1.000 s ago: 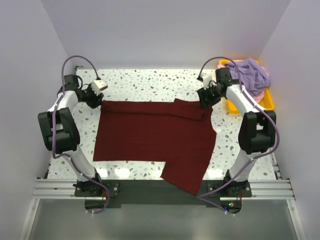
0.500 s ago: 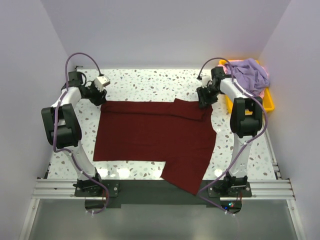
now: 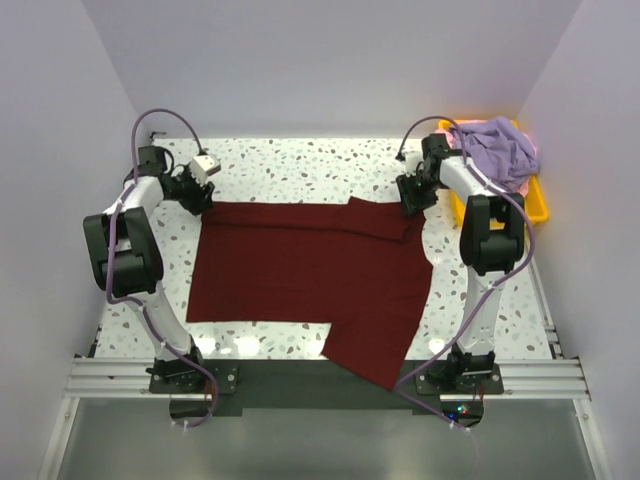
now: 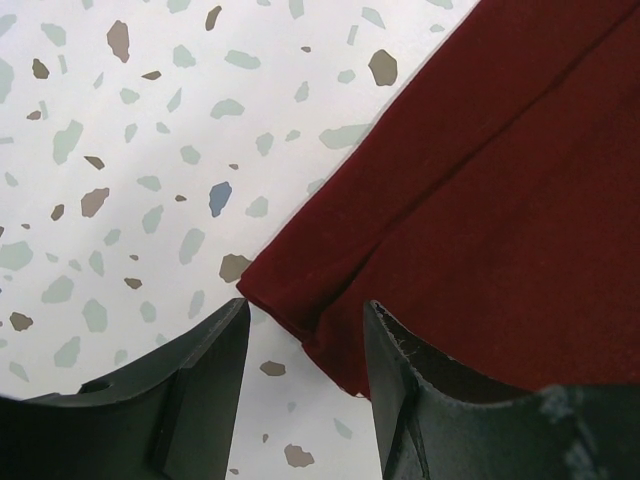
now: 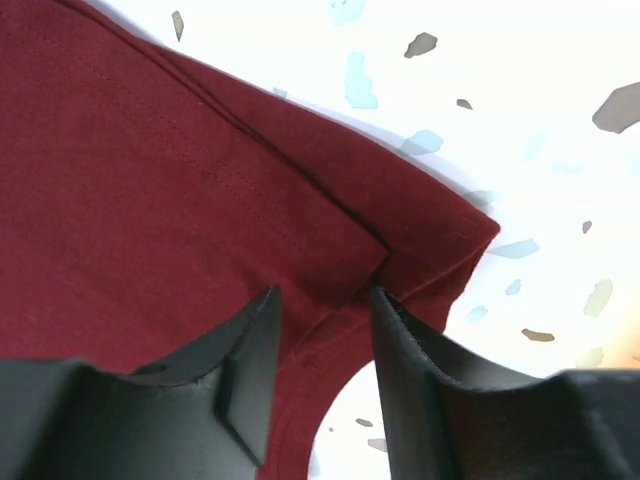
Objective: Fold and stack the t-shirts
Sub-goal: Fold the tshirt
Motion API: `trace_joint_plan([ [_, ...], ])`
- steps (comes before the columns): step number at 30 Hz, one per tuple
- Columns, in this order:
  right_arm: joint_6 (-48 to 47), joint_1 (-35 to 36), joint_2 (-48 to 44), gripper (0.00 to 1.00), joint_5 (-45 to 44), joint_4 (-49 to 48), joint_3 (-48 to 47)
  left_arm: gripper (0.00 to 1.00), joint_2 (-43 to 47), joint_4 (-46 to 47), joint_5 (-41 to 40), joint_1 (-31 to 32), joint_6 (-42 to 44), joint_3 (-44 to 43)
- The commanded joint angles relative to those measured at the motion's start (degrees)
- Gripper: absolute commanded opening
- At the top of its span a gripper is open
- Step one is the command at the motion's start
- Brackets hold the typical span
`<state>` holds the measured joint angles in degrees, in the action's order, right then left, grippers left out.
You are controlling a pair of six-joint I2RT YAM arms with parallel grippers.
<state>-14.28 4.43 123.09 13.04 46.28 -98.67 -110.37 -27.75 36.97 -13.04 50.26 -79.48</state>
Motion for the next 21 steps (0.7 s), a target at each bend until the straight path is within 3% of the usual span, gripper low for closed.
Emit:
trace_joint_plan([
  [1, 0.3, -0.1, 0.8, 0.41, 2.5, 1.3, -1.5, 0.54, 2.5, 2.4, 0.5, 0.1, -1.0, 0.6],
  [4, -0.7, 0.0, -0.7, 0.21, 7.9, 2.3, -0.9, 0.54, 3.7, 2.5, 0.2, 0.1, -1.0, 1.1],
  [5, -1.4, -0.1, -1.5, 0.09, 9.5, 2.4, 0.1, 0.54, 3.9, 2.9, 0.2, 0.0, -1.4, 1.7],
  [7, -2.8, -0.1, -3.3, 0.0, 11.6, 2.6, 1.1, 0.54, 4.8, 2.9, 0.5, -0.1, -1.7, 2.3],
  [13, -14.1, 0.0, -10.4, 0.0, 19.3, 7.1, 6.3, 0.54, 9.5, 2.7, 2.3, -0.1, -2.8, 7.2],
  [21, -33.4, 0.9, -13.7, 0.0, 21.4, 20.8, 11.8, 0.54, 13.6, 1.9, 2.3, -0.2, -2.3, 10.7],
])
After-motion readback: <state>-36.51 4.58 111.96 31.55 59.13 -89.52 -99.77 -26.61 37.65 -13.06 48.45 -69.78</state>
